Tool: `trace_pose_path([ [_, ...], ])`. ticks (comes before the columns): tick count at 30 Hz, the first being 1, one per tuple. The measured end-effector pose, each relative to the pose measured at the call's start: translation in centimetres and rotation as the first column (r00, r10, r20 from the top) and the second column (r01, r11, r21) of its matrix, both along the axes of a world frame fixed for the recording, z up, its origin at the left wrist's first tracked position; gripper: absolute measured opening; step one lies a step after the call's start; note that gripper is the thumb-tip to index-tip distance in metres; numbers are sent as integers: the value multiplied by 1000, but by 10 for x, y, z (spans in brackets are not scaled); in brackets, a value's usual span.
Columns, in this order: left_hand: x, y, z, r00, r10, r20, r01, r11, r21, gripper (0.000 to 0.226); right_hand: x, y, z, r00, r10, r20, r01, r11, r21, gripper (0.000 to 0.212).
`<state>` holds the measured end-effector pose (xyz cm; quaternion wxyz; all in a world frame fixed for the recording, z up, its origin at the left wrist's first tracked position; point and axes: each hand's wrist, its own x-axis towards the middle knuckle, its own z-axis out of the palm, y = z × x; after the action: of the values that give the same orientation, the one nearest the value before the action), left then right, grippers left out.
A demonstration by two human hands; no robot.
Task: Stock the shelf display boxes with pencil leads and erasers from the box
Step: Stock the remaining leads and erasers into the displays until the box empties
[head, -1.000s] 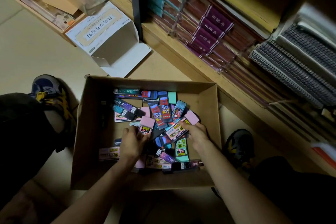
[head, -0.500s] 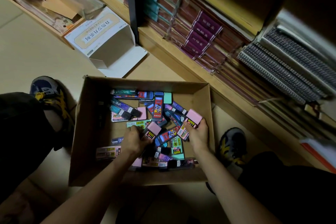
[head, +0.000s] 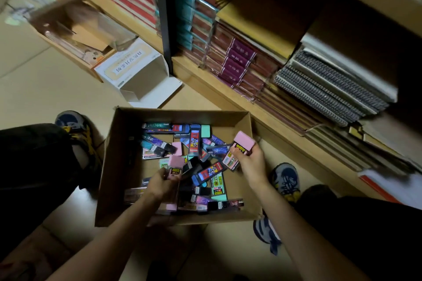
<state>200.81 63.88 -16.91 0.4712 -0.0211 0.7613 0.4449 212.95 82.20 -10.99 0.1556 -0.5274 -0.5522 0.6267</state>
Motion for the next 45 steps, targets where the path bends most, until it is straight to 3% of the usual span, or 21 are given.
trace_pose_path([
  [6, 10, 0, 31, 962, 128, 242, -191, 946, 260, 26, -6, 1, 37, 988, 138, -64, -142, 987, -74, 28],
  [12, 4, 18, 80, 900, -48, 433, -199, 838, 508, 19, -8, -3, 75, 973, 106, -205, -157, 955, -253, 15],
  [17, 2, 34, 116, 904, -133, 405, -131, 817, 561, 28, -13, -6, 100, 939, 87, -333, -196, 931, -308, 13],
  [21, 2, 42, 138, 935, -128, 331, -102, 796, 596, 37, -17, -6, 119, 938, 76, -339, -181, 939, -292, 11],
  [25, 1, 49, 163, 966, -178, 186, 12, 754, 657, 52, -21, -6, 150, 937, 163, -308, -224, 959, -175, 23],
  [29, -6, 58, 192, 976, -185, 113, 47, 690, 722, 36, -24, 0, 191, 944, 280, -172, -286, 958, -13, 22],
  [32, -16, 68, 218, 985, -163, 60, 64, 665, 744, 36, -27, 10, 222, 935, 242, -260, -266, 962, -60, 13],
  [35, -29, 78, 252, 989, -147, 29, 79, 676, 733, 38, -32, 24, 252, 900, 236, -367, -291, 951, -101, 18],
  [37, -40, 85, 274, 990, -134, -44, 124, 683, 719, 41, -34, 32, 273, 883, 272, -382, -310, 950, -42, 19],
  [39, -51, 92, 294, 988, -92, -124, 154, 683, 714, 43, -37, 42, 295, 906, 322, -275, -292, 945, 147, 16],
  [42, -66, 101, 323, 979, -56, -194, 181, 666, 724, 48, -39, 60, 328, 927, 335, -166, -230, 861, 454, 21],
  [45, -77, 108, 347, 969, -61, -241, 221, 653, 725, 54, -34, 82, 357, 948, 281, -150, -123, 758, 640, 25],
])
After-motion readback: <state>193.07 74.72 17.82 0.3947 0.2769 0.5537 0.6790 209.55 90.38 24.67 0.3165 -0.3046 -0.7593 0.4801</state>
